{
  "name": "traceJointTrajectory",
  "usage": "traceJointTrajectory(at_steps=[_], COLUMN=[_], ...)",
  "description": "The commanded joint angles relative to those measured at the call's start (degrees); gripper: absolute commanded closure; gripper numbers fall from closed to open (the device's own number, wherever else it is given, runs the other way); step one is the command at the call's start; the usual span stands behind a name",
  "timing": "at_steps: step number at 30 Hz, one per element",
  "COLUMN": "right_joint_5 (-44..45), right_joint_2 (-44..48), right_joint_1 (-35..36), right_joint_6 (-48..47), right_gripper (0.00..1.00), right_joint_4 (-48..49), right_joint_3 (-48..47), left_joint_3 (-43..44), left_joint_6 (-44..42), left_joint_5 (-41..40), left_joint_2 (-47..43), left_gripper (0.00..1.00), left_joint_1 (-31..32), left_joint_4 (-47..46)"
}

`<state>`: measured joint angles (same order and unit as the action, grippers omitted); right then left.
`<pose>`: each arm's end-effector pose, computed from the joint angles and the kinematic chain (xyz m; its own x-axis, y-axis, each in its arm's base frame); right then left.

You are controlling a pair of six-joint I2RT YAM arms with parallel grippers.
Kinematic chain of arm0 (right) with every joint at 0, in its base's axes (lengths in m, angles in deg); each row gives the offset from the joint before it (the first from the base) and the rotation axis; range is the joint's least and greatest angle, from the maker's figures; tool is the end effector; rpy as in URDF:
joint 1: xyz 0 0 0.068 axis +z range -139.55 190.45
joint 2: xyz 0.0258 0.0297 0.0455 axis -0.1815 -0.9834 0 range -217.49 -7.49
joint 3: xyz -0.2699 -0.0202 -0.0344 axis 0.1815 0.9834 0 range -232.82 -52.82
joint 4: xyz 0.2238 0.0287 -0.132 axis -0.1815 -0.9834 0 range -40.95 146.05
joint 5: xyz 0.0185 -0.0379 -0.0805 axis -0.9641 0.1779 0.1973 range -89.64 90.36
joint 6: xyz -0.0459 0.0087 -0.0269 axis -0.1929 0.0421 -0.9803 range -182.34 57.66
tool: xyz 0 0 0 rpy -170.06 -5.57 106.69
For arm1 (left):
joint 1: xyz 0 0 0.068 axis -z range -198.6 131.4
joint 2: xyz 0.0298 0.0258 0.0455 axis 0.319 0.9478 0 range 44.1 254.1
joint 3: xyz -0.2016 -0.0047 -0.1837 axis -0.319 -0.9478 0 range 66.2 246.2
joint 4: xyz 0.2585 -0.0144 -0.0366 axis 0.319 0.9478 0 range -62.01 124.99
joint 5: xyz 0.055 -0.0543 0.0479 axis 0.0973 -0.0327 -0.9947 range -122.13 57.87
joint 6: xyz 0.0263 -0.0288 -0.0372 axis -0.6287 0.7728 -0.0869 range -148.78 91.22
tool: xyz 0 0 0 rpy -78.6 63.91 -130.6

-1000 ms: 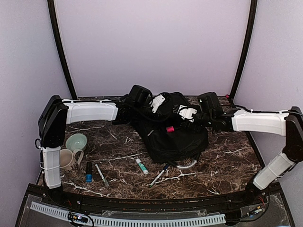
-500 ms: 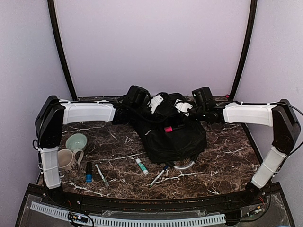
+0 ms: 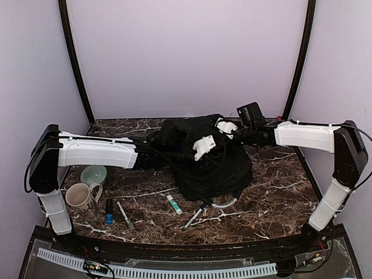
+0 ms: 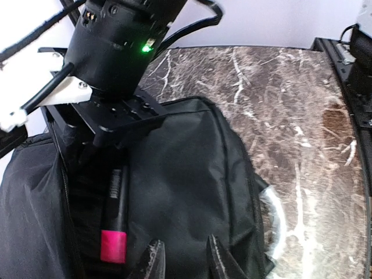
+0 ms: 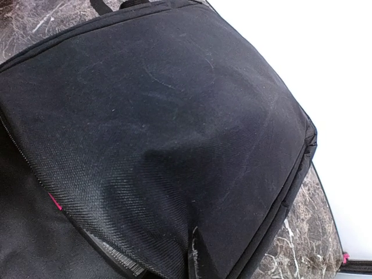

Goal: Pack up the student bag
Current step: Place the stationery in the student bag.

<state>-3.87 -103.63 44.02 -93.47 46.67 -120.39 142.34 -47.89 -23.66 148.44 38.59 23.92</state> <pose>0.3138 0.2113 0.2442 -0.1284 -0.7040 -0.6985 -0.7785 0.5079 -0.3688 0.2283 -0.3636 0.2617 0.0867 0.4630 -0.8821 0.9268 0.2872 0.2419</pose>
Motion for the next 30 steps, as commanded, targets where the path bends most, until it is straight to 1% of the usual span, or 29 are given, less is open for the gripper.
traceJointTrajectory(at_steps=[1,3,4,5,7,8,11,14,17,19,22,24,27,30], right_joint_5=[-5.29,-5.59,-5.79,-5.93,-6.17,-6.32,-6.56,-7.17,-7.84,-8.13,-7.53,-6.84,-6.46,-6.91], right_joint_2=[2.62,3.12,3.40,3.58,4.09,4.31,4.44,6.46,7.49,8.59,10.66,11.80,12.58,13.29], right_joint_1=[0.02,0.10,0.08,0.10,0.09,0.02,0.09,0.04,0.10,0.09,-0.04,-0.61,-2.20,-4.05], right_joint_6=[2.85,3.08,3.22,3.31,3.52,3.67,3.91,4.34,4.88,5.13,5.23,5.13,5.59,6.04], right_gripper=[0.95,0.95,0.95,0.96,0.96,0.96,0.96,0.96,0.97,0.97,0.97,0.98,0.99,0.99], right_joint_4=[-0.59,-1.03,-1.25,-1.35,-1.78,-1.91,-2.20,-2.64,-3.47,-4.25,-4.54,-4.30,-3.97,-4.28], right_joint_3=[-3.41,-3.53,-3.53,-3.53,-3.46,-3.38,-3.02,-2.79,-2.61,-2.14,-0.25,1.05,4.37,6.17], left_joint_3=[7.20,9.51,10.59,11.75,14.40,15.30,16.23,17.65,19.94,20.21,19.03,19.02,19.35,19.45], left_joint_6=[-5.64,-7.66,-8.64,-9.43,-10.59,-11.11,-12.58,-13.49,-14.16,-14.28,-14.16,-13.63,-12.58,-12.54], left_joint_5=[-5.05,-8.40,-9.11,-9.74,-11.64,-12.50,-13.90,-17.25,-24.27,-31.14,-36.79,-37.69,-34.23,-32.40], left_joint_2=[5.72,8.55,9.88,11.24,13.92,15.10,17.29,19.80,23.21,24.73,24.72,24.59,24.13,24.81], left_gripper=[0.73,0.71,0.73,0.77,0.92,0.95,0.99,1.00,1.00,0.99,0.99,0.98,0.96,0.94], left_joint_1=[-0.27,-0.17,-0.21,-0.22,-0.24,-0.24,-0.32,-1.06,-2.52,-3.51,-4.31,-4.37,-4.16,-4.01], left_joint_4=[3.89,4.64,5.05,5.53,6.68,6.68,4.94,2.67,-0.11,-5.25,-14.71,-18.47,-21.18,-24.71])
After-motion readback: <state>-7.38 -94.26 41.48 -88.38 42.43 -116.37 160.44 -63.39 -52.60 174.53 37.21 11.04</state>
